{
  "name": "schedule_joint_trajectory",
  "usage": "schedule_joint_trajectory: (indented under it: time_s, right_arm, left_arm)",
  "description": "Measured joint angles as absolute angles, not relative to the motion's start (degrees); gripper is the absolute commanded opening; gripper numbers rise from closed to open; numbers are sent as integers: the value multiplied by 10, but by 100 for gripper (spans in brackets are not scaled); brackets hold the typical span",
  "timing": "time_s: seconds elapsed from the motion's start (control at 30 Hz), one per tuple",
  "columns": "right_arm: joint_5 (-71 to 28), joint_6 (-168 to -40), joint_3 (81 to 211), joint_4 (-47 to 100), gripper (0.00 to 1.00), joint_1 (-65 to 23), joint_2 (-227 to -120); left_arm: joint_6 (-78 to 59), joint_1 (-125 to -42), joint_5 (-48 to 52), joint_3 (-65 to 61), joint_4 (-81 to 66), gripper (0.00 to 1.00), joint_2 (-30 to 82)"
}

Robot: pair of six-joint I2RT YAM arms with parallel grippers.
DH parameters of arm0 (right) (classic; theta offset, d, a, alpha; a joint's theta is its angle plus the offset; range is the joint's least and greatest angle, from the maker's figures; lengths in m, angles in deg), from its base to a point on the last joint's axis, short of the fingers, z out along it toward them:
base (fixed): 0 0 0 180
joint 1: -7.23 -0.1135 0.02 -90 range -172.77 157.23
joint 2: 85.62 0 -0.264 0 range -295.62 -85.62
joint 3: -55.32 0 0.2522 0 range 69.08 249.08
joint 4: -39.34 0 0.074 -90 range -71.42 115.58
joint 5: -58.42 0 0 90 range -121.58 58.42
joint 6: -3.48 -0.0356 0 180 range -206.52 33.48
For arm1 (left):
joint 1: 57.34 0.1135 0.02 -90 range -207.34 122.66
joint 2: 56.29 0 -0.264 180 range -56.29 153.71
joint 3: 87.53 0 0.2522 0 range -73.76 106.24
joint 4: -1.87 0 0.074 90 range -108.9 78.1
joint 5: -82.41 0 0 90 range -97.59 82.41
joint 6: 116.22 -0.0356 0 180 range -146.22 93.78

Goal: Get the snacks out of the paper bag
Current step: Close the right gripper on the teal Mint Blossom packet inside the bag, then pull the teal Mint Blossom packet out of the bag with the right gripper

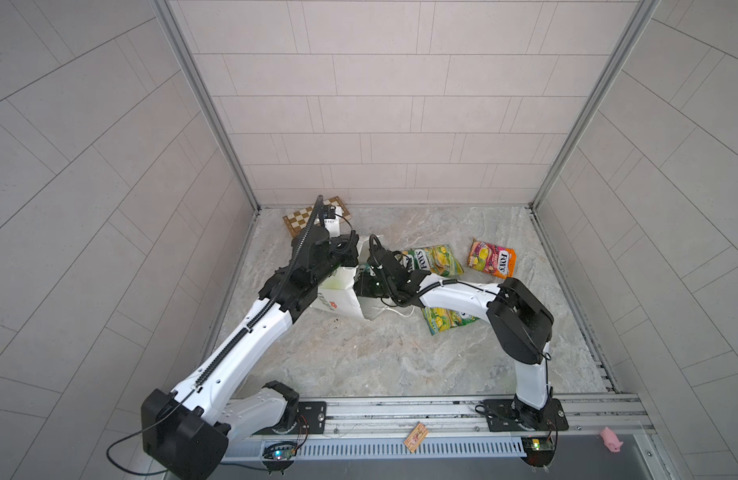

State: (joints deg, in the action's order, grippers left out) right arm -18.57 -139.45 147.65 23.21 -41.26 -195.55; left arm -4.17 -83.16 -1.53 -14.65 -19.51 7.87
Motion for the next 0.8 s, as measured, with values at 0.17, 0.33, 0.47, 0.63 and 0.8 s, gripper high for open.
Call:
schedule_joint_trajectory:
  time_s: [0.17,0.33,0.47,0.63,0.8]
  right_arm:
    - [-186,-1365,1463,198,0,-413,-1903]
    - [-192,-1342,1446,169,0,-412,-1853]
    - [-200,-1325,1428,150,0,-408,-1808]
    - [-210,-1307,1410,144,0,-404,-1759]
    - [-214,-1290,1409,130,0,-400,-1715]
  left_arm:
    - [-51,-832,-22,-147,-197,0,76]
    - [-56,-832,-29,-147,-204,0,76]
    - [-57,-831,-36,-147,-206,0,76]
    - [-59,-831,-47,-147,-213,0,75]
    - [-63,-829,-57,-147,-221,0,75]
